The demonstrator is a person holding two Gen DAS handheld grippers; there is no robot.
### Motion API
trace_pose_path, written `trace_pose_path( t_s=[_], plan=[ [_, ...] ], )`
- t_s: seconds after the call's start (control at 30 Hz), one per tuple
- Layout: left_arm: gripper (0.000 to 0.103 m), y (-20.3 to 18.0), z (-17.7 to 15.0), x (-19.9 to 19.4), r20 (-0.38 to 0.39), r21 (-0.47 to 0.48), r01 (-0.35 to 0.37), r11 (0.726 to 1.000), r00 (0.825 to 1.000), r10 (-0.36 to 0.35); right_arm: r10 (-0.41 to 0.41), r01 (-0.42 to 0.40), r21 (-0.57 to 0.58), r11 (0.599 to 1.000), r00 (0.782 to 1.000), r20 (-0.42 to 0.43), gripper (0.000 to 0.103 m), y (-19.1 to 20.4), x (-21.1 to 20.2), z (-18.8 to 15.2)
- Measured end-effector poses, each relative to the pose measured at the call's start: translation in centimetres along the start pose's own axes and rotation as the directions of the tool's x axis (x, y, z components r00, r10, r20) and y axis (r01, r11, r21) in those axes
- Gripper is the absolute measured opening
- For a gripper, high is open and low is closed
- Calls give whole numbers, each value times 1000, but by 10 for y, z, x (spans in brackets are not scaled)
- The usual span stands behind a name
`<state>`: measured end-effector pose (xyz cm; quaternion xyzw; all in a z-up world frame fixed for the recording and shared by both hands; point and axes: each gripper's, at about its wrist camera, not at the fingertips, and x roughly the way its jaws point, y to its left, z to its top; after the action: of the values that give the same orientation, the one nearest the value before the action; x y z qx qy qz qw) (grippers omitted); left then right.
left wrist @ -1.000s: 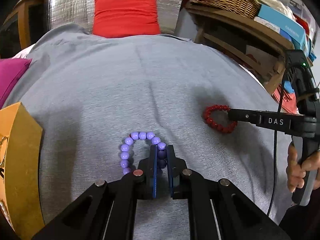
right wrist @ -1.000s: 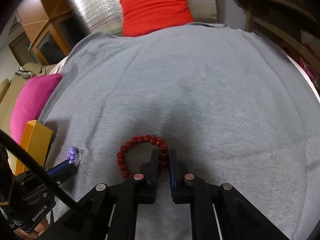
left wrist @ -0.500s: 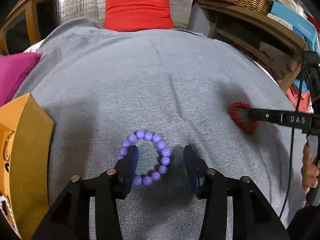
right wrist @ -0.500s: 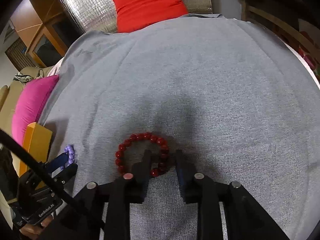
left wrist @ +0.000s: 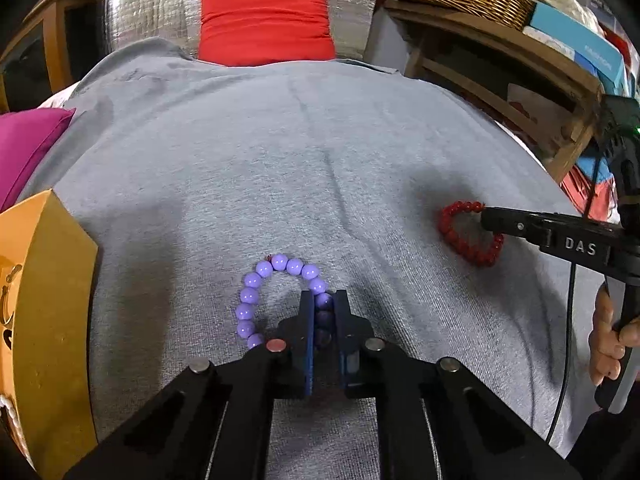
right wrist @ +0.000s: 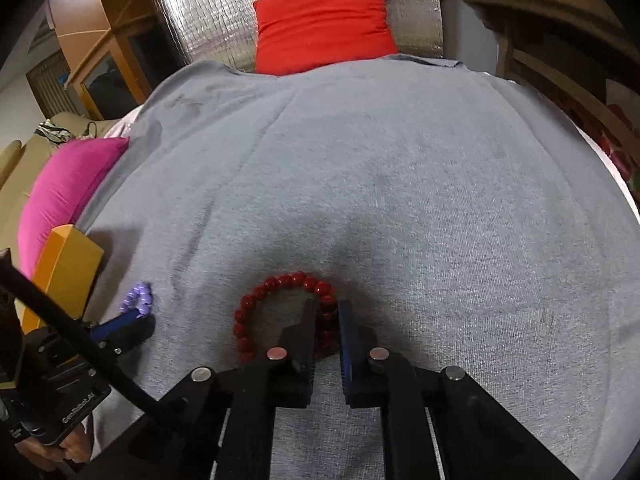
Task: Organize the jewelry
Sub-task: 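Lift the purple bracelet with the left tool while the right tool lifts the red bracelet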
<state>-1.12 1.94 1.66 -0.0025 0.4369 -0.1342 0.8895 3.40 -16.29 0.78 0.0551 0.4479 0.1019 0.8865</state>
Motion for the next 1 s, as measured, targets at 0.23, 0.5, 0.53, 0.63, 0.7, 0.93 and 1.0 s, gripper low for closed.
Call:
trace_pose_path(
  t_s=[0.23, 0.5, 0.53, 0.63, 0.7, 0.93, 1.0],
  plan=[
    [9, 0, 5, -15, 50, -14, 12, 1000, 999, -11, 37, -38, 23, 999, 998, 41, 11, -2, -12, 5],
    [10, -9, 5, -14, 40, 23, 20, 1000, 999, -21, 51, -52, 66, 996, 998, 20, 11, -14, -10, 7],
    [10, -9, 4, -12, 34, 28, 19, 999, 999, -20, 51, -52, 71, 996, 999, 20, 11, -16, -10, 6],
    [10, -7, 1, -5, 11, 36, 2, 999, 1000, -3, 47, -47, 75, 996, 999, 2, 11, -20, -7, 5],
    [10, -3, 0, -2, 0, 27, -7, 1000, 1000, 7, 40, -39, 77, 996, 999, -15, 11, -20, -4, 3],
    [10, 1, -2, 1, -12, 9, -33, 999, 999, 33, 13, -9, 73, 997, 998, -55, 11, -20, 7, 1],
    [10, 1, -3, 1, -14, 5, -30, 1000, 999, 30, 8, -4, 67, 998, 998, -55, 11, -19, 8, 1]
  ],
)
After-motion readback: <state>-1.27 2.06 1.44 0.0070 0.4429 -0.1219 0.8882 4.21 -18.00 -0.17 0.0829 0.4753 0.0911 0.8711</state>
